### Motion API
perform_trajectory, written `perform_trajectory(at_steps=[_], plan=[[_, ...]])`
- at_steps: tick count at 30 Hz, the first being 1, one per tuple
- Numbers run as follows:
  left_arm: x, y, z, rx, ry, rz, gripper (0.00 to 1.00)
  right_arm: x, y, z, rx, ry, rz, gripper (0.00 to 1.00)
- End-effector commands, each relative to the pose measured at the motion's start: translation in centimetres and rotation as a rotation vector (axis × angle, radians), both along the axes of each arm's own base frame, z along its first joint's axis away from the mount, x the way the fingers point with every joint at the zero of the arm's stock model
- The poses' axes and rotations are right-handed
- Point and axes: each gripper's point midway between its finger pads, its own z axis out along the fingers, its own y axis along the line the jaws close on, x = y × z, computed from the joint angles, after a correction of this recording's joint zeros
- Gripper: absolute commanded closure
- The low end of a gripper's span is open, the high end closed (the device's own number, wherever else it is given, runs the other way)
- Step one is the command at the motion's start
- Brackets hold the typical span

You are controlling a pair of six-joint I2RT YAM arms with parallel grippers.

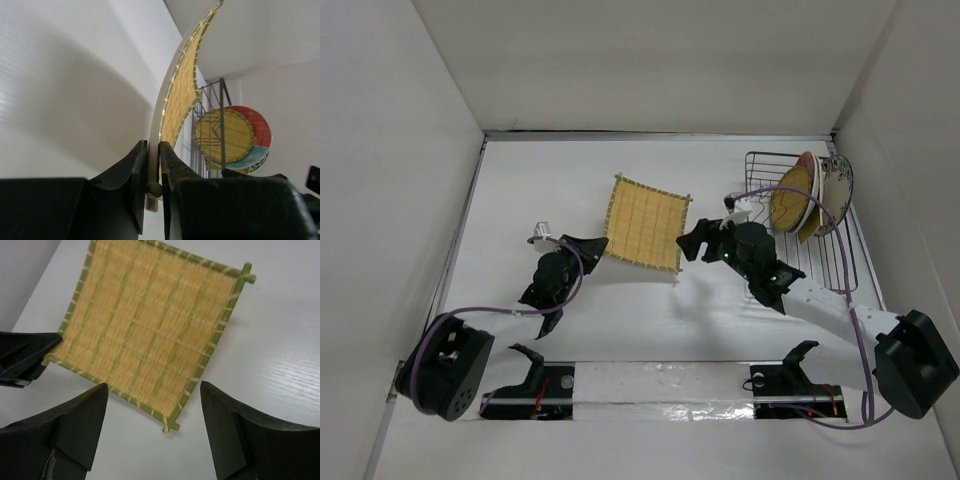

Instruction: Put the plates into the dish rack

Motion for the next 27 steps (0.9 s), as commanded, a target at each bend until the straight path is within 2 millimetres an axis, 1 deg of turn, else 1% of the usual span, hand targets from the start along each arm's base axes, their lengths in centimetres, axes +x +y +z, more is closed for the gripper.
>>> perform_trajectory(at_steps=[1,2,4,5,6,7,8,9,10,11,12,14,15,16,17,18,21,25,27], plan=[[0.1,1.0,4.9,-0.054,-0.144,0.009,1.00,1.3,1.9,3.1,0.109,-0.049,0.013,0.20],[-0.1,1.0,5.0,-0.051,-0.145,0.004,1.00,1.5,2.1,3.1,0.117,-0.049,0.013,0.20],[-0.3,1.5,5.3,-0.047,-0.148,0.005,1.00,1.8,2.4,2.4,0.113,-0.034,0.013,0.19],[-0.5,1.4,5.0,-0.049,-0.142,-0.003,1.00,1.9,2.4,2.4,0.116,-0.034,0.009,0.19],[-0.6,1.7,5.2,-0.057,-0.149,0.000,1.00,2.0,2.4,2.3,0.118,-0.029,0.000,0.19],[-0.9,1.5,5.4,-0.072,-0.152,-0.014,1.00,2.2,2.3,2.4,0.120,-0.032,-0.009,0.19],[-0.9,1.8,5.4,-0.076,-0.152,-0.009,1.00,2.2,2.3,2.3,0.117,-0.027,-0.009,0.17],[-1.0,2.1,5.8,-0.079,-0.163,0.000,1.00,2.4,2.2,2.4,0.119,-0.032,-0.021,0.14],[-1.3,1.7,6.1,-0.084,-0.167,-0.029,1.00,2.5,2.3,2.6,0.125,-0.039,-0.018,0.12],[-1.4,1.6,6.5,-0.088,-0.175,-0.038,1.00,2.9,2.2,2.4,0.122,-0.034,-0.021,0.12],[-1.6,1.5,7.0,-0.091,-0.184,-0.044,1.00,2.9,2.4,2.3,0.120,-0.031,-0.014,0.08],[-2.0,1.3,7.9,-0.100,-0.200,-0.067,1.00,3.6,2.2,2.2,0.122,-0.025,-0.013,0.06],[-2.3,1.3,8.5,-0.106,-0.214,-0.074,1.00,3.9,2.2,1.8,0.115,-0.017,-0.009,0.06],[-2.6,1.2,9.0,-0.108,-0.223,-0.083,1.00,3.8,2.4,1.9,0.118,-0.018,0.007,0.06],[-2.7,1.2,9.8,-0.112,-0.239,-0.085,1.00,4.2,2.0,1.8,0.119,-0.020,-0.007,0.06],[-2.9,1.6,10.3,-0.104,-0.249,-0.078,1.00,4.5,1.5,1.9,0.124,-0.021,-0.021,0.05],[-3.5,1.8,11.9,-0.099,-0.280,-0.085,1.00,4.3,1.7,2.1,0.147,-0.022,0.001,0.05],[-4.4,1.3,13.1,-0.117,-0.304,-0.126,1.00,3.8,2.5,2.0,0.168,-0.018,0.053,0.05],[-4.7,1.0,13.3,-0.130,-0.307,-0.149,1.00,3.5,3.1,3.0,0.198,-0.054,0.096,0.04]])
